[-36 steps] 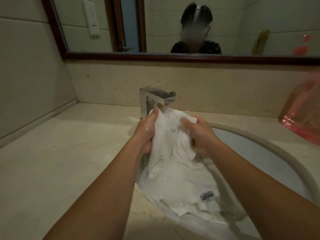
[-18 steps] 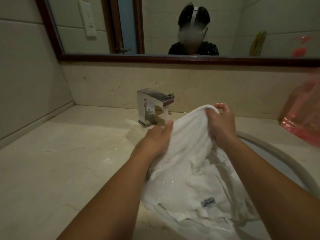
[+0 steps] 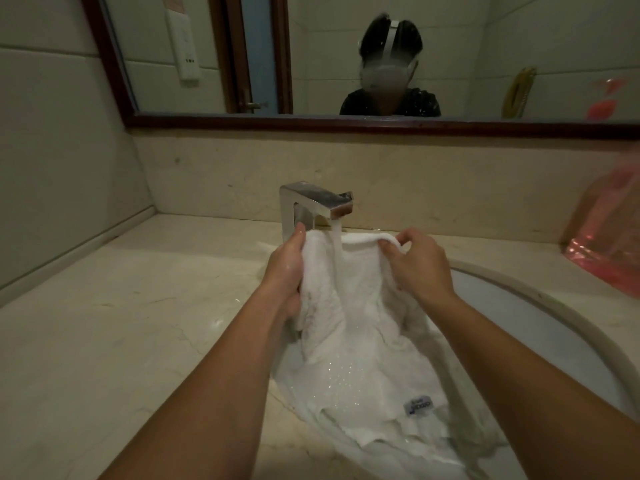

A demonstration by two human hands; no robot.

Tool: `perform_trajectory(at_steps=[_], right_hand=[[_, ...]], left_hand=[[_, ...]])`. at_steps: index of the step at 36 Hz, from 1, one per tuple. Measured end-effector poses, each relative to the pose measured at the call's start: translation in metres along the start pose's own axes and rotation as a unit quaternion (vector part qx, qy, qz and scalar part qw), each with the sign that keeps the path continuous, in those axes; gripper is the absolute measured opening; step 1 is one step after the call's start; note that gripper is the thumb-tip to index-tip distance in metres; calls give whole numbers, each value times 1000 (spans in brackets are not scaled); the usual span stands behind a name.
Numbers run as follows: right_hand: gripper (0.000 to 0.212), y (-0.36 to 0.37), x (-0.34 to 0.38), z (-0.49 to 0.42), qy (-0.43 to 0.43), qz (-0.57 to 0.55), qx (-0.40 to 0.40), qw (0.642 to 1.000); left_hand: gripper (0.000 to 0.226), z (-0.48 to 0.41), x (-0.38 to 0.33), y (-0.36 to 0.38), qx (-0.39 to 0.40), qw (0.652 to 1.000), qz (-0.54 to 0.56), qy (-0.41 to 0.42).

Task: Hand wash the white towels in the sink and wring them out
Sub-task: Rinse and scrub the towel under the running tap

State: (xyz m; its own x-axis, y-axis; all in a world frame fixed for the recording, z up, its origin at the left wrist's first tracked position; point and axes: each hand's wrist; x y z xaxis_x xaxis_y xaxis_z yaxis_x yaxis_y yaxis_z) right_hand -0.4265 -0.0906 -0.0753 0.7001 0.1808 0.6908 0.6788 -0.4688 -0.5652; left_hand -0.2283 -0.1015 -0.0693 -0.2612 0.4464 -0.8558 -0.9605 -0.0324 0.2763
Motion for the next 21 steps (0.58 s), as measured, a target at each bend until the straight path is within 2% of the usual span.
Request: perform_trajectory(at_steps=[3,6,12,17,18,21], right_hand=[[25,-1,5,4,59,-140,6,988],[20,3,9,8,92,-215,36,971],[16,13,15,11,88,-304,89,944],[15,16,14,16,55,-282,102,953],[21,16,13,17,53,-283,102,952],[56,16,17,19,67,-292,106,948]], left_hand=[[79,-1,0,-1,8,1000,-23,-10],[94,-14,5,-4,14,999,-34,-34],[76,5,2,2,59,996,13,-61],[72,10,-2,-2,91,988,122,-36],[70,11,-3,-2,93,985,143,-31],[65,11,-2,-3,109,979,172,-21]])
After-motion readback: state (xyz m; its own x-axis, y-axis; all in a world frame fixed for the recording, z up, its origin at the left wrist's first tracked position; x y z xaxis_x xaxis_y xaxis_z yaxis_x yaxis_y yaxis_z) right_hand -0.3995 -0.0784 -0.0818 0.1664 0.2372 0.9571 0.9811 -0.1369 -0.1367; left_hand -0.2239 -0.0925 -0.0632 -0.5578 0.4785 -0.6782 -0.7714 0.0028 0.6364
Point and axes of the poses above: each hand's wrist, its own z-axis away from the middle knuckle, its own y-axis out of the palm, x = y × z, and after that the axes turned 13 degrees about -y, right-handed
